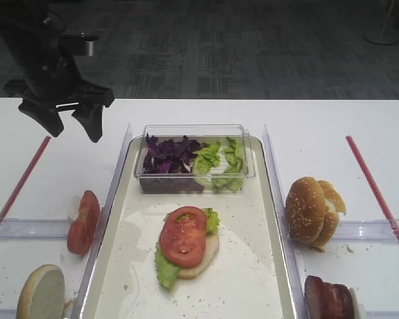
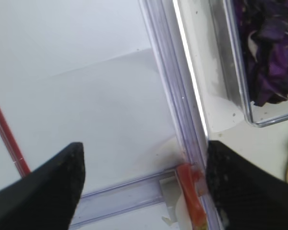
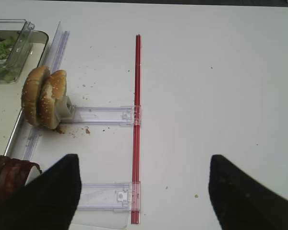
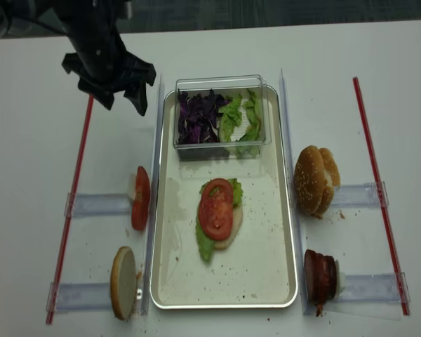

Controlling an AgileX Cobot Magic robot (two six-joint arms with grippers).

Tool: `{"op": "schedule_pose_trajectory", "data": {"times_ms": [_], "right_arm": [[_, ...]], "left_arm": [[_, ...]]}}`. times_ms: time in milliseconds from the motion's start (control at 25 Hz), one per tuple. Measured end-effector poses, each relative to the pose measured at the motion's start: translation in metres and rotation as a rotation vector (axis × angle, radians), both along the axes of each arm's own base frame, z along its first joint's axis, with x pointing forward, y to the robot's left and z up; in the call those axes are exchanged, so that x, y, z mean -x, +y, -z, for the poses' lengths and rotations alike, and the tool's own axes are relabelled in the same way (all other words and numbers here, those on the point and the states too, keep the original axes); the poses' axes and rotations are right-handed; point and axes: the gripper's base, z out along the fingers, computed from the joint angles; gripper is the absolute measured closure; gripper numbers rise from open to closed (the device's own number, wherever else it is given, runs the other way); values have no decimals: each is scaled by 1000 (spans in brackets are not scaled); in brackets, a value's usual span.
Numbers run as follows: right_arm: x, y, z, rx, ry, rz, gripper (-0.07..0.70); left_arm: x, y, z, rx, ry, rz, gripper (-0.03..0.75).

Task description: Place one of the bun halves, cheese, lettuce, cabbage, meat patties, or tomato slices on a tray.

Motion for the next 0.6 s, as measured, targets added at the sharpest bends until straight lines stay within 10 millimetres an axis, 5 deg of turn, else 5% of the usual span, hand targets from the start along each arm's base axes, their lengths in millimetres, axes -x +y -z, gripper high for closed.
{"op": "schedule_pose_trajectory", "data": {"times_ms": [600], "right_arm": [[0, 0, 0, 0, 0, 0, 61]], "left_arm": [[-1, 3, 3, -29, 4, -32, 244]]}}
